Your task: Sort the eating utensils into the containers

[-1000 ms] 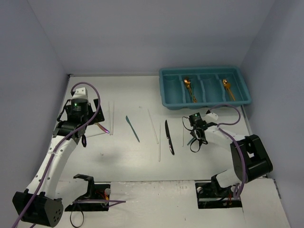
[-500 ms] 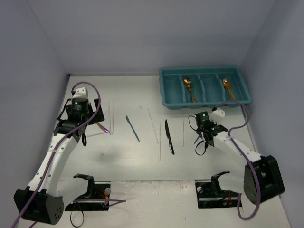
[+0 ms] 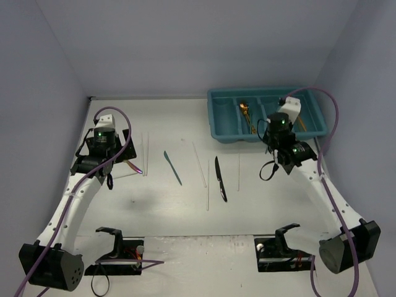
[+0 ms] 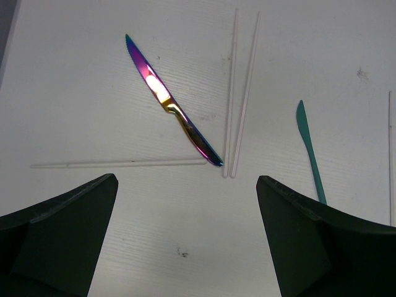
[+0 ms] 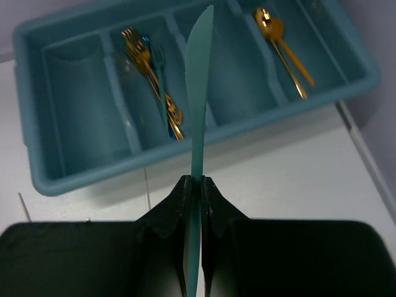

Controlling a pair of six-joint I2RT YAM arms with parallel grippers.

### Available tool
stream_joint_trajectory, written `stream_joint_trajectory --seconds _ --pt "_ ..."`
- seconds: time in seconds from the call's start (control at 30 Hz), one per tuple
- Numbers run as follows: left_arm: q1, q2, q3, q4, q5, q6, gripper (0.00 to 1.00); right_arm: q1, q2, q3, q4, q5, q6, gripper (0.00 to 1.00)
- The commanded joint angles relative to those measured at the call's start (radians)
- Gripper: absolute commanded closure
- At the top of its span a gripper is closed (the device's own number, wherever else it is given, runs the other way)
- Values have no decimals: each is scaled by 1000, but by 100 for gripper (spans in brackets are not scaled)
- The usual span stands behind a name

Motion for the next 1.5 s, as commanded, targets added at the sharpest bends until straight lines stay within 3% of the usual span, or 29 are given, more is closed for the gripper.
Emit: stream_joint_trajectory --seconds 0.0,0.2,0.63,0.77,0.9,0.97,1.1,1.47 --pt "7 -2 41 33 -2 -8 6 -11 173 187 88 -164 -267 100" --pt "7 -2 35 40 -7 -3 6 -6 434 428 122 -333 -369 100" --pt "8 33 30 45 -12 3 6 -5 943 798 155 -394 -303 100" --pt "7 39 32 45 -9 3 6 -4 990 817 156 -369 -252 88" --pt "8 33 32 45 -10 3 6 0 953 797 155 -350 -248 72" --pt "8 32 32 45 -5 3 6 5 914 763 155 -342 -259 58" --pt "8 28 35 44 1 3 6 10 749 651 153 -336 -271 46" --pt "25 25 39 49 22 -2 6 125 269 89 137 -347 -142 41"
